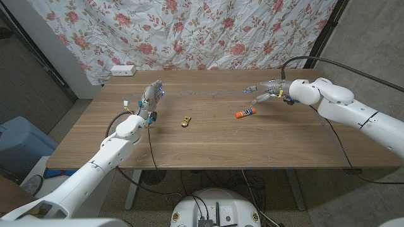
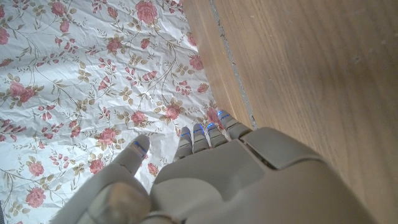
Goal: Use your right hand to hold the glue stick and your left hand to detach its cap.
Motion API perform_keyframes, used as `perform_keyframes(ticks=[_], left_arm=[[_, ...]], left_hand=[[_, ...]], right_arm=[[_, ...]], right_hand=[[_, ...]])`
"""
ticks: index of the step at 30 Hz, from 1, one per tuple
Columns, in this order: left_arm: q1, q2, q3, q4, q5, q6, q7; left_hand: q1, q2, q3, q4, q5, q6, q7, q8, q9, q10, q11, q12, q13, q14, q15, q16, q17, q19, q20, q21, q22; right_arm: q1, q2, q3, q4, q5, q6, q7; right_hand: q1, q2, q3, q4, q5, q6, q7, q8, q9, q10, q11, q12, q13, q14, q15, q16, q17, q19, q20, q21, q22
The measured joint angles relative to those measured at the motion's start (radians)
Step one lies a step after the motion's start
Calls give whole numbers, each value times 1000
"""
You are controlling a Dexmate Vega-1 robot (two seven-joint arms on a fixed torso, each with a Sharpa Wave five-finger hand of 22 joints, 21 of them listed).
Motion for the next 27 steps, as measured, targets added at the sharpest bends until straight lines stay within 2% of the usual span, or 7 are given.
perform_keyframes(ticks=[4, 6, 11, 12, 16, 22, 27], left_arm=[[6, 2, -3, -4, 0, 0, 0], [8, 2, -4, -4, -1, 4, 11], [11, -2, -5, -3, -3, 4, 14], [12, -3, -5, -2, -4, 3, 14], [14, -5, -5, 0, -6, 1, 14], [22, -6, -7, 0, -8, -1, 15], [28, -8, -8, -5, -12, -3, 19]], left_hand=[[0, 0, 2, -2, 0, 0, 0, 0, 0, 0, 0, 0, 0, 0, 0, 0, 0, 0, 0, 0, 0], [0, 0, 2, -2, 0, 0, 0, 0, 0, 0, 0, 0, 0, 0, 0, 0, 0, 0, 0, 0, 0], [0, 0, 7, 2, 0, 4, 4, 0, 0, 0, 0, 0, 0, 0, 0, 0, 0, 0, 0, 0, 0], [0, 0, 7, 2, 0, 4, 4, 0, 0, 0, 0, 0, 0, 0, 0, 0, 0, 0, 0, 0, 0], [0, 0, 7, 2, 0, 7, 0, 0, 0, 4, -4, 0, 0, 0, 0, 0, 0, 0, 0, 0, 0], [0, 0, 7, 2, 0, 7, 0, 0, 0, 5, -5, 0, 0, 0, 0, 0, 0, 0, 0, 0, 0], [0, 0, 6, 2, 0, 7, 0, 0, 0, 5, -5, 0, 0, 0, 0, 0, 0, 0, 0, 0, 0]], right_arm=[[0, 0, 0, 0, -34, -20, 33], [28, 22, -37, -35, -51, -29, 51], [38, 33, -53, -39, -86, -41, 80], [41, 35, -57, -40, -98, -41, 86], [44, 39, -63, -40, -123, -41, 93], [47, 47, -76, -34, -168, -23, 84], [45, 54, -88, -20, -200, -12, 67]], right_hand=[[28, 3, 3, 3, 0, 3, -3, 0, 0, 15, 1, 0, 1, 10, 9, 5, 0, 4, 4, 0, 0], [38, -7, 7, 1, 0, 4, -4, 0, 0, 15, 1, 0, 0, 18, 7, 8, 0, 11, 11, 0, 0], [69, -37, 13, 1, -8, 7, -7, 0, 2, 37, -7, 4, 5, 43, 3, 14, -3, 29, 7, 0, 0], [80, -33, 15, 1, -9, 7, -7, 0, 3, 38, -8, 6, 8, 48, -2, 14, -5, 36, 7, 0, 0], [131, -60, 24, 4, -18, 19, -18, 0, 3, 67, -15, 10, 14, 72, -11, 21, -5, 52, -2, 0, 0], [158, -87, 25, 3, -21, 51, -14, 10, 3, 101, -17, 21, 19, 100, -28, 33, -5, 73, -9, 0, 0], [183, -83, 26, 10, -21, 69, -17, 17, 4, 132, -26, 28, 21, 127, -37, 43, -4, 88, -9, 0, 0]])
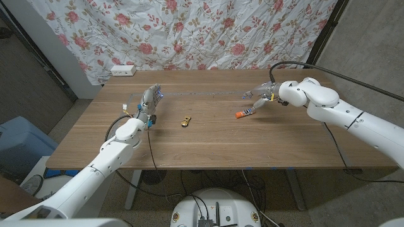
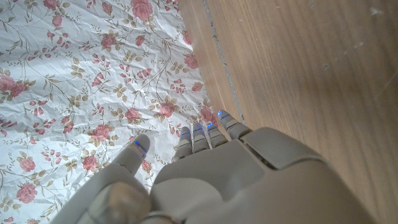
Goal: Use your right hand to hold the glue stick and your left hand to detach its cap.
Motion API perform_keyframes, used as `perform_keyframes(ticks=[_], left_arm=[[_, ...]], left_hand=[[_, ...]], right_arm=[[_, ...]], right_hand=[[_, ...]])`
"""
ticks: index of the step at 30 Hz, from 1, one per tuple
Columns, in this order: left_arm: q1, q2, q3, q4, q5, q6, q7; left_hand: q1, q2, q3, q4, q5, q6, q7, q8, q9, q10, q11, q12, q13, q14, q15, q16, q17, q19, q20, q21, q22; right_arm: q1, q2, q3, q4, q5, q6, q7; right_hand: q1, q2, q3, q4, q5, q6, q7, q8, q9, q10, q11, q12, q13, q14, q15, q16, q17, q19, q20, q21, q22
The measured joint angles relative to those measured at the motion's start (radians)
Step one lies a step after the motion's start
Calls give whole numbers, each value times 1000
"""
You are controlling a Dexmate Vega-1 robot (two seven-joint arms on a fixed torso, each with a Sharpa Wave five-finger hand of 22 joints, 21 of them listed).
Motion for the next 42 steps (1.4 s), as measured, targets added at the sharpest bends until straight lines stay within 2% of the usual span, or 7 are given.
perform_keyframes(ticks=[6, 14, 20, 26, 28, 32, 42], left_arm=[[7, 0, 0, -7, 0, 0, 1], [12, 1, -1, -10, -2, -1, 10], [15, -1, -1, -10, -3, 2, 12], [15, 1, -1, -11, -4, 11, 14], [15, 3, -1, -11, -4, 14, 14], [15, 6, -2, -14, -5, 18, 15], [20, 10, -5, -18, -10, 30, 20]], left_hand=[[0, 0, 4, 4, 0, 0, 0, 0, 0, 0, 0, 0, 0, 4, 4, 0, 2, 6, -2, 0, 0], [0, 0, 4, 4, 0, 7, 2, 0, 0, 0, 0, 0, 0, 4, 4, 0, 2, 11, 0, 0, 0], [0, 0, 4, 4, 0, 9, 2, 0, 0, 0, 0, 0, 0, 4, 4, 0, 2, 11, 0, 0, 0], [0, 0, 4, 4, 0, 9, 2, 0, 0, 9, -2, 0, 0, 4, 4, 0, 2, 11, 0, 0, 0], [0, 0, 4, 4, 0, 9, 2, 0, 0, 9, -2, 0, 0, 4, 4, 0, 2, 11, 0, 0, 0], [0, 0, 7, 7, 0, 9, 2, 0, 0, 9, -2, 0, 0, 4, 4, 0, 2, 11, 0, 0, 0], [0, 0, 7, 7, 0, 9, 2, -2, 0, 9, -2, 0, 0, 4, 4, 0, 2, 11, 0, 0, 0]], right_arm=[[-1, 1, -1, 2, -37, 15, -31], [-7, 24, -21, 54, -70, 36, -63], [-7, 30, -27, 76, -85, 52, -83], [-1, 39, -35, 107, -91, 66, -97], [0, 41, -38, 113, -92, 68, -99], [4, 46, -43, 125, -96, 78, -109], [10, 55, -53, 156, -101, 98, -146]], right_hand=[[8, -8, 0, 0, 0, 31, 0, 6, 4, 23, -11, 0, 2, 21, -14, 4, 0, 7, -7, 0, 0], [32, -18, 0, 0, 3, 57, -3, 12, 4, 50, -21, 4, -1, 43, -37, 8, -5, 24, -8, 0, 0], [46, -4, 0, 0, 5, 69, -2, 19, 4, 71, -25, 8, -1, 57, -51, 8, -8, 37, -16, 4, 0], [57, -14, 4, 4, 5, 86, -6, 19, 8, 78, -25, 8, -1, 62, -56, 8, -9, 44, -23, 4, 0], [68, -3, 4, 4, 5, 96, -4, 26, 8, 92, -25, 8, -2, 66, -59, 8, -9, 44, -23, 4, 0], [68, -3, 0, 8, 5, 110, -4, 29, 8, 110, -29, 8, -6, 75, -69, 15, -13, 48, -27, 4, 0], [98, 11, 0, 8, 5, 171, -4, 47, 8, 176, -55, 16, -10, 120, -78, 23, -17, 81, -45, 4, 0]])
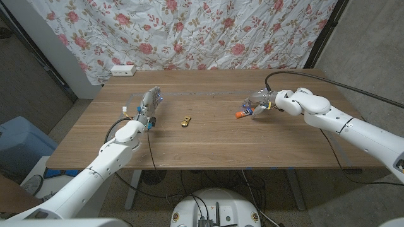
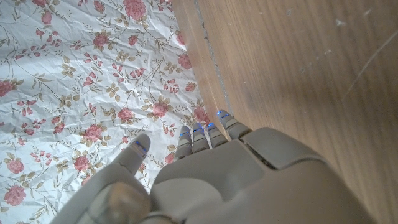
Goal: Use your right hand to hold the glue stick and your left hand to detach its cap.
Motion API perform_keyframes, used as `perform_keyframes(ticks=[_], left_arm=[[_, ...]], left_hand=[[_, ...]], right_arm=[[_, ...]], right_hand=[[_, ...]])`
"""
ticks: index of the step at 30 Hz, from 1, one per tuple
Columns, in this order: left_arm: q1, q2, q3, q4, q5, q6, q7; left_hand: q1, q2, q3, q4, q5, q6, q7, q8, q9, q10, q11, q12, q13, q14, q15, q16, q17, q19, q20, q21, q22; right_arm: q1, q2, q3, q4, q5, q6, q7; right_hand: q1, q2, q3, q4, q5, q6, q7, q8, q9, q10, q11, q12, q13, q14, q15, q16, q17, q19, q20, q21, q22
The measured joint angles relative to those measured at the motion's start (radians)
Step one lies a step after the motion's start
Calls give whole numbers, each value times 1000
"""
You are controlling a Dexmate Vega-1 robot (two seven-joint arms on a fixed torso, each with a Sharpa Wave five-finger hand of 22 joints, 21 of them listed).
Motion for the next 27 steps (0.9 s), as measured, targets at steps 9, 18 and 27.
perform_keyframes(ticks=[9, 18, 27], left_arm=[[6, 3, -2, -4, -4, 7, 2], [7, 7, -2, -7, -8, 16, 3], [7, 12, -2, -10, -12, 27, 2]], left_hand=[[0, 0, 3, 3, 0, 0, 0, -2, 0, 0, 0, 0, 0, 0, 0, 0, 0, 0, 0, 0, 0], [0, 0, 3, 3, 0, 0, 0, -2, 0, 4, 4, 0, 0, 0, 0, 0, 0, 0, 0, 0, 0], [0, 0, 3, 3, 0, 5, 5, -2, 0, 3, 4, 0, 5, 0, 0, 0, 0, 0, 0, 0, 0]], right_arm=[[-3, 6, -1, 19, 11, 11, -43], [-13, 11, -1, 38, 24, 15, -93], [-20, 14, -1, 54, 29, 19, -146]], right_hand=[[34, -3, 0, 0, 8, 73, -1, 27, 5, 66, -27, 6, -10, 40, -2, 9, -2, 21, -21, 0, 0], [74, -10, -17, 8, 15, 197, -4, 70, 9, 159, -60, -1, -23, 100, -4, 29, -2, 51, -44, 0, 0], [102, -6, -28, 8, 22, 260, -6, 91, 9, 232, -76, -1, -23, 138, -1, 43, 1, 65, -44, 0, 0]])
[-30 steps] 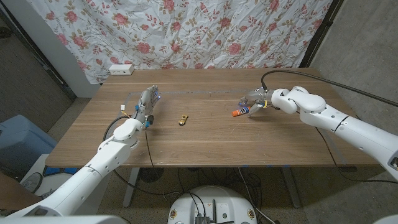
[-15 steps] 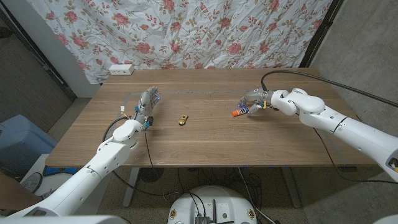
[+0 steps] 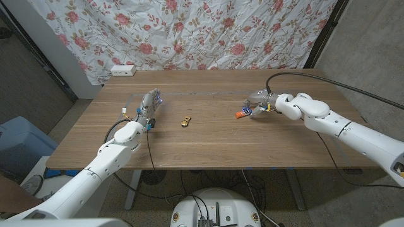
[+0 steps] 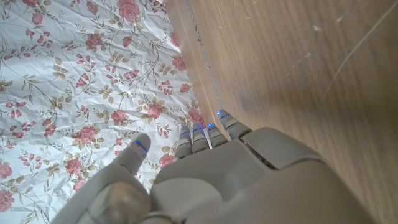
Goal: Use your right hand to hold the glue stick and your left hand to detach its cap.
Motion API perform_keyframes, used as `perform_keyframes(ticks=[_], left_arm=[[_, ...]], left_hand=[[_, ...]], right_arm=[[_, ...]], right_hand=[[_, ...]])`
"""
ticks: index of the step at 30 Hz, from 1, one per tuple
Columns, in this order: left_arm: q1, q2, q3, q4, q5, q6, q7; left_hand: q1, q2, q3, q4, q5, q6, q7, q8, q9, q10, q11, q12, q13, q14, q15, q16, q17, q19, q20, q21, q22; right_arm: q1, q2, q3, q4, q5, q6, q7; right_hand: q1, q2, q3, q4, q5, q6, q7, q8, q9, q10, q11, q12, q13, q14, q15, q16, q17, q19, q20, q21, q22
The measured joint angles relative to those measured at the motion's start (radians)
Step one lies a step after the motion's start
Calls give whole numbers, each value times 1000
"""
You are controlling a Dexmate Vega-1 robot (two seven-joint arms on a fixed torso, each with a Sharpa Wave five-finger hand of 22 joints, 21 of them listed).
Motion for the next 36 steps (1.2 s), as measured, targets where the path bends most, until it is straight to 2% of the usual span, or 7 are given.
perform_keyframes(ticks=[5, 6, 7, 13, 19, 22, 36], left_arm=[[-1, 2, 1, -1, -3, 7, -3], [-1, 3, 1, -2, -3, 8, -3], [-1, 4, 1, -2, -3, 9, -3], [-1, 8, 1, -7, -6, 16, -3], [0, 11, 0, -10, -7, 20, -2], [0, 11, 0, -11, -8, 22, -2], [-1, 12, -1, -12, -10, 27, 0]], left_hand=[[0, 0, 0, 0, 0, 0, 0, 0, 0, 0, 0, 0, 0, 0, 0, 0, 0, 0, 0, 0, 0], [0, 0, 0, 0, 0, 0, 0, 0, 0, 0, 0, 0, 0, 0, 0, 0, 0, 0, 0, 0, 0], [0, 0, 0, 0, 0, 0, 0, 0, 0, 0, 0, 0, 0, 0, 0, 0, 0, 0, 0, 0, 0], [0, 0, 0, 0, 0, 0, 0, 0, 0, 0, 0, 0, 0, 4, 4, 0, 0, 0, 0, 0, 0], [0, 0, 0, 0, 0, 0, 0, 0, 0, 0, 0, 0, 0, 4, 4, 0, 0, 5, 6, 0, 0], [0, 0, 2, 2, 0, 0, -1, 0, 0, 0, 0, 0, 0, 4, 4, 0, 0, 5, 6, 0, 0], [0, 0, 4, 4, 0, 4, -4, 0, 0, 0, 0, 0, 0, 4, 4, 0, 0, 5, 6, 0, 0]], right_arm=[[-4, 3, -2, 14, 2, 3, -27], [-4, 4, -2, 17, 2, 4, -34], [-5, 4, -2, 18, 3, 4, -36], [-6, 7, -5, 28, 8, 7, -59], [-6, 7, -10, 39, 8, 11, -79], [-5, 8, -12, 42, 8, 12, -87], [4, 9, -22, 53, 1, 25, -106]], right_hand=[[19, 10, -9, -1, 5, 39, 1, 14, 0, 52, -1, -4, 0, 19, -2, 8, 4, 11, -11, 0, 0], [25, 4, -13, 0, 5, 48, 2, 16, 2, 64, -2, -4, 0, 19, -2, 11, 5, 14, -15, 0, 0], [35, 14, -13, 1, 5, 56, 1, 19, 4, 72, -3, -4, 0, 20, -3, 12, 5, 12, -24, 0, 0], [47, 26, -13, 1, 5, 86, 1, 29, 5, 100, -4, -9, 0, 33, -6, 22, 9, 7, -40, -5, 0], [69, 27, -30, 5, 1, 150, 1, 58, 11, 150, -7, -12, 3, 57, -4, 38, 18, 12, -45, -5, 0], [80, 38, -38, 7, -1, 178, 1, 71, 13, 176, -3, -19, 3, 66, -2, 46, 23, 16, -49, -5, 0], [114, 73, -60, 17, -11, 280, -1, 105, 13, 263, -5, -28, 7, 107, -8, 81, 32, 27, -52, -5, 0]])
